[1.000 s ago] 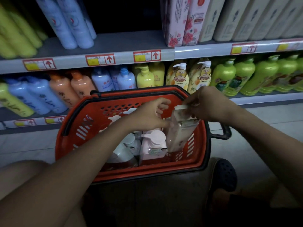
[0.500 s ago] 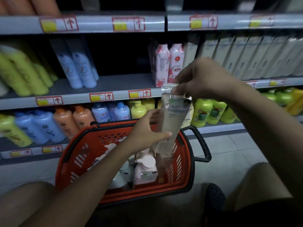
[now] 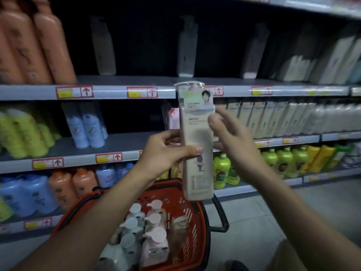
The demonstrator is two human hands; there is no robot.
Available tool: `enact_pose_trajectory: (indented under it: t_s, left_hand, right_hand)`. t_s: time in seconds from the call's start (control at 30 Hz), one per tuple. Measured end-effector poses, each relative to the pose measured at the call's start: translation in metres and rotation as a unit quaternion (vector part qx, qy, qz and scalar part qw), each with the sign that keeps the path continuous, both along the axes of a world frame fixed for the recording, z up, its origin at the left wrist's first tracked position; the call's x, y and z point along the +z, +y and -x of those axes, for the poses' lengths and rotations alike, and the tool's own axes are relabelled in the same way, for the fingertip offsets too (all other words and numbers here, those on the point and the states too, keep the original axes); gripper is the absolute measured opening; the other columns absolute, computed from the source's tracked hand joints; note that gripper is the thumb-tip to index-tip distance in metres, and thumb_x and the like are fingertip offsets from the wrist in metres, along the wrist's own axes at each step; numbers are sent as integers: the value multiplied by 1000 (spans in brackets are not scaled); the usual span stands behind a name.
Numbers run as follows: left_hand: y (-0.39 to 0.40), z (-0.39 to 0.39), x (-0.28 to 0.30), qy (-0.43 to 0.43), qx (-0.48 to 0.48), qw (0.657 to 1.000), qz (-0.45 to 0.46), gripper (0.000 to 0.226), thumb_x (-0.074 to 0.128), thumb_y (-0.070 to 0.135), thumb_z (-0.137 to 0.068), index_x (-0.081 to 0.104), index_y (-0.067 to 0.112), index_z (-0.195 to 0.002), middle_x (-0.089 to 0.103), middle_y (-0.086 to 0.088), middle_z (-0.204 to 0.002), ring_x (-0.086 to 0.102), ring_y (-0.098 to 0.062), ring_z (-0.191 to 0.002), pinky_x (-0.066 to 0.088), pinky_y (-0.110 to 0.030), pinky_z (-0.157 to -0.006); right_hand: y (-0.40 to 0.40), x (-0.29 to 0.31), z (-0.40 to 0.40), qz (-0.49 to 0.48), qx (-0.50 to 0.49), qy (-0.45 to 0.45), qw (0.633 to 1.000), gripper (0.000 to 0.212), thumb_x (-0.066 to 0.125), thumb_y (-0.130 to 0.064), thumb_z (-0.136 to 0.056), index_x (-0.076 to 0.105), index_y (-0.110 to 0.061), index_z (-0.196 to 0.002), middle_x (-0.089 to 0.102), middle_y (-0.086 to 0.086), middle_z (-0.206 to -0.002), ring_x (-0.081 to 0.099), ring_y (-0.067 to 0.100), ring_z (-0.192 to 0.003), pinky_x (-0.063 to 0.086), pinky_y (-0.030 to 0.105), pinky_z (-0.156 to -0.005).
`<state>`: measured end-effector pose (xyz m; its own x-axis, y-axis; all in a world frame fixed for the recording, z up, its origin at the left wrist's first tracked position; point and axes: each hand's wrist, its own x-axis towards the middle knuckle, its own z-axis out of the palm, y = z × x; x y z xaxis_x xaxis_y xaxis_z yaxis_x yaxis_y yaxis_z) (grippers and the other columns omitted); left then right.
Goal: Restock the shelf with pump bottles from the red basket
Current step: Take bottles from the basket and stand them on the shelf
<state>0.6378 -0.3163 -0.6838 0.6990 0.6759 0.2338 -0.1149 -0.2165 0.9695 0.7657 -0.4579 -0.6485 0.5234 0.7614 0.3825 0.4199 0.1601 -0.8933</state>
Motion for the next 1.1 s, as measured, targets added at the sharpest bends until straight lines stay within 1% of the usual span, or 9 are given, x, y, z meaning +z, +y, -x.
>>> enact_pose_trajectory:
  t_s: [0.1,0.2,0.27,0.4,0.5,0.67,0.73,0.97,1.1]
  left_hand:
    - [-14,-10,26,-26,-31,999,28,36,89,10,-67,76,16,-100,81,-5,-96,76,-17,-90,60,-25,-71]
    - [-31,-17,47,-31,-63,997,22,31,86,5,-72,77,11,-101,81,-3,-93,77,-11,-84,57,-20,-66]
    - [-40,-20,56,-36,-75,996,26,32,86,13,-73,77,10,-104,81,-2,-95,77,-11,-87,57,-20,-67]
    - [-56,-29,64,-52,-91,994,27,32,86,22,-75,78,13,-104,81,0,-98,77,-13,-94,58,-22,-74]
    - [-68,-36,66,-51,-102,993,8,28,84,27,-78,78,16,-103,81,2,-99,76,-13,-97,58,-22,-78]
    - [-80,-49,69,-46,-153,987,4,59,80,45,-75,67,22,-128,76,0,-116,74,-14,-105,61,-34,-89]
    - [-82,-54,70,-34,-170,985,-26,60,85,39,-76,65,28,-131,74,3,-122,71,-11,-112,60,-36,-93]
    - [-96,-82,62,-25,-213,976,-33,87,90,7,-71,50,38,-142,74,-3,-119,75,-18,-102,61,-39,-88]
    - [-99,-106,58,-54,-199,978,-35,85,92,5,-66,55,40,-135,77,3,-109,76,-18,-97,62,-34,-79]
  right_hand:
    - [-11,-20,9,-21,-1,14,1000,72,79,-47,-81,49,-35,-146,69,-10,-131,68,7,-117,60,39,-96]
    - [-18,-23,9,-85,-55,70,992,78,87,-47,-73,53,-27,-140,70,-2,-130,70,14,-116,58,44,-98]
    - [-27,-17,6,-110,-62,94,988,70,86,-42,-76,57,-22,-137,72,1,-128,71,18,-115,59,44,-97]
    - [-53,-2,2,-129,-20,144,981,55,77,-18,-84,60,-14,-136,75,8,-121,75,22,-105,62,32,-84]
    - [-64,0,-2,-133,-40,148,979,55,78,-18,-83,62,-15,-135,76,10,-120,75,26,-106,62,38,-87]
    - [-84,4,-15,-160,-70,167,970,52,81,-17,-87,62,-15,-135,74,11,-124,73,34,-111,58,53,-95]
    - [-91,5,-22,-168,-73,173,968,53,80,-22,-84,63,-15,-134,74,12,-125,71,36,-114,57,54,-97]
    - [-106,7,-51,-169,-91,164,968,57,77,-18,-85,58,-16,-139,73,11,-128,70,34,-117,54,60,-100]
    - [-110,8,-70,-158,-99,149,971,54,79,-21,-87,60,-19,-138,73,9,-127,71,31,-117,58,52,-97]
